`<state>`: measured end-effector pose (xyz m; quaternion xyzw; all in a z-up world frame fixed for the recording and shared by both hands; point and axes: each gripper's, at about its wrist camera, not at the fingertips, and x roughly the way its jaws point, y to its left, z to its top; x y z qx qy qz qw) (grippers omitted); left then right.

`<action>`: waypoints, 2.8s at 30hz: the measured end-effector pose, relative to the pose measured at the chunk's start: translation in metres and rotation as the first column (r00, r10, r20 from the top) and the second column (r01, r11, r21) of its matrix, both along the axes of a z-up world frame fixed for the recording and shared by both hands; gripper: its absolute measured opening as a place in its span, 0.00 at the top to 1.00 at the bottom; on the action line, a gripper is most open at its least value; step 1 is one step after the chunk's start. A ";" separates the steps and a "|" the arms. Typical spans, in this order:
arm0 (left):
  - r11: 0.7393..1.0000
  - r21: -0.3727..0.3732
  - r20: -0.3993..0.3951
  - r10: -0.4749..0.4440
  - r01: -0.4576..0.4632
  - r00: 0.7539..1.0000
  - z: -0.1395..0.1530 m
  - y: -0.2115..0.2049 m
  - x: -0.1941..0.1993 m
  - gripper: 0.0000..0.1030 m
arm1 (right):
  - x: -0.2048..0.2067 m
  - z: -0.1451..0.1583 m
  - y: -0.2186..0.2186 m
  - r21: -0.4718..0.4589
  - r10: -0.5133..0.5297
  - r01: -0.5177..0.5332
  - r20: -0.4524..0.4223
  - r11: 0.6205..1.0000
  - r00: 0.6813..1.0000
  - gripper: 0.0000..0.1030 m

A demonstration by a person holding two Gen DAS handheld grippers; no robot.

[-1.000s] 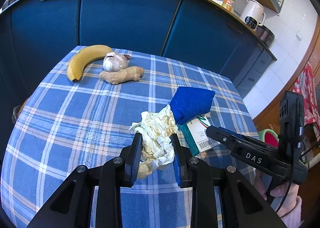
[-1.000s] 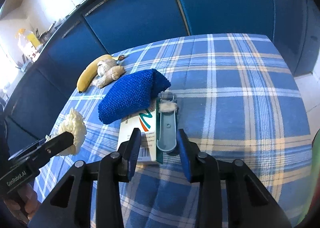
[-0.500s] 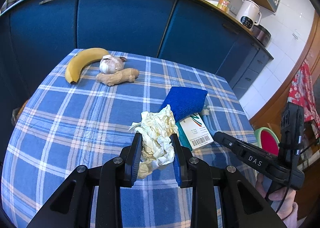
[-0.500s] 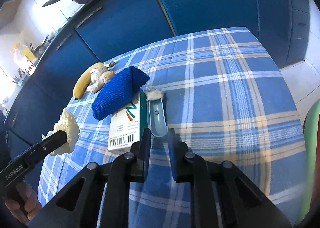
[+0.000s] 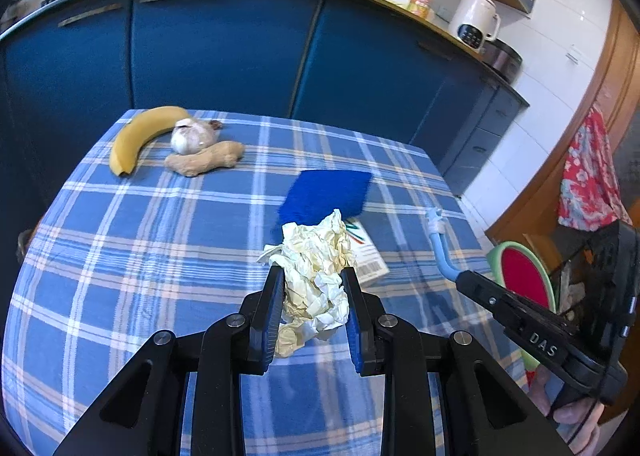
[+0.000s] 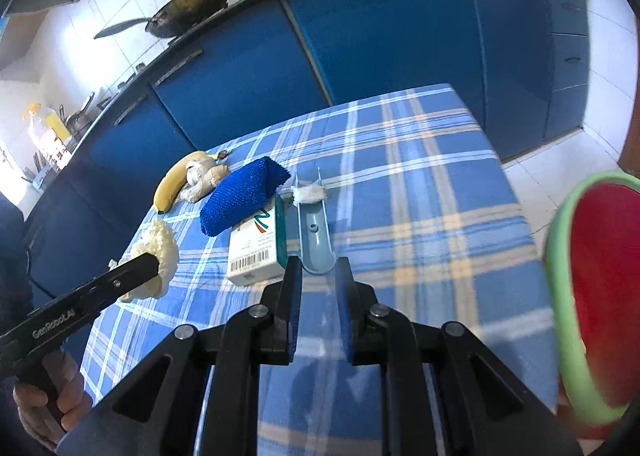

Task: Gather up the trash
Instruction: 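Carry the paper and clip over the red bucket and release both, then move both open tools back over the table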

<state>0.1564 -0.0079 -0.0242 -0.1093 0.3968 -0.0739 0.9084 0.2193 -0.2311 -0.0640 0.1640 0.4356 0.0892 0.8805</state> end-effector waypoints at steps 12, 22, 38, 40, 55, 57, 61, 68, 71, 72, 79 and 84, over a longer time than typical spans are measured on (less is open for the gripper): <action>0.992 -0.001 0.011 -0.124 0.124 0.992 0.013 -0.050 -0.010 0.72 | -0.058 0.031 -0.056 0.011 -0.147 0.147 0.040 0.989 0.988 0.81; 0.966 -0.002 -0.002 -0.260 0.260 0.966 0.018 -0.108 -0.009 0.72 | -0.098 0.037 -0.112 0.006 -0.300 0.300 0.041 0.954 0.953 0.81; 0.886 0.056 0.006 -0.461 0.459 0.888 0.017 -0.218 0.000 0.72 | -0.133 0.007 -0.191 -0.029 -0.493 0.493 -0.031 0.870 0.869 0.81; 0.879 0.057 -0.001 -0.474 0.474 0.880 0.014 -0.229 0.002 0.72 | -0.137 0.002 -0.198 -0.026 -0.507 0.507 -0.040 0.862 0.861 0.81; 0.810 0.079 -0.083 -0.575 0.581 0.814 -0.018 -0.292 0.008 0.71 | -0.161 -0.005 -0.235 0.014 -0.595 0.595 -0.035 0.803 0.803 0.80; 0.800 0.078 -0.098 -0.588 0.595 0.803 -0.021 -0.299 0.009 0.69 | -0.165 -0.002 -0.236 0.015 -0.600 0.601 -0.026 0.799 0.799 0.78; 0.784 0.090 -0.097 -0.607 0.614 0.789 -0.023 -0.310 0.008 0.62 | -0.170 0.002 -0.238 0.020 -0.605 0.606 -0.015 0.796 0.796 0.77; 0.785 0.090 -0.096 -0.606 0.613 0.790 -0.020 -0.314 0.008 0.56 | -0.174 0.006 -0.236 0.028 -0.603 0.603 -0.003 0.797 0.798 0.77; 0.796 0.082 -0.092 -0.593 0.599 0.800 -0.018 -0.307 0.009 0.56 | -0.174 0.009 -0.235 0.028 -0.598 0.597 0.004 0.802 0.802 0.77; 0.800 0.080 -0.090 -0.588 0.595 0.804 -0.017 -0.304 0.009 0.56 | -0.174 0.011 -0.233 0.027 -0.594 0.594 0.008 0.804 0.804 0.77; 0.828 0.086 -0.066 -0.550 0.554 0.833 -0.006 -0.275 0.011 0.56 | -0.170 0.023 -0.216 0.019 -0.566 0.565 0.041 0.825 0.824 0.68; 0.857 0.095 -0.045 -0.504 0.506 0.863 0.003 -0.247 0.016 0.56 | -0.165 0.031 -0.202 0.021 -0.539 0.538 0.054 0.842 0.841 0.64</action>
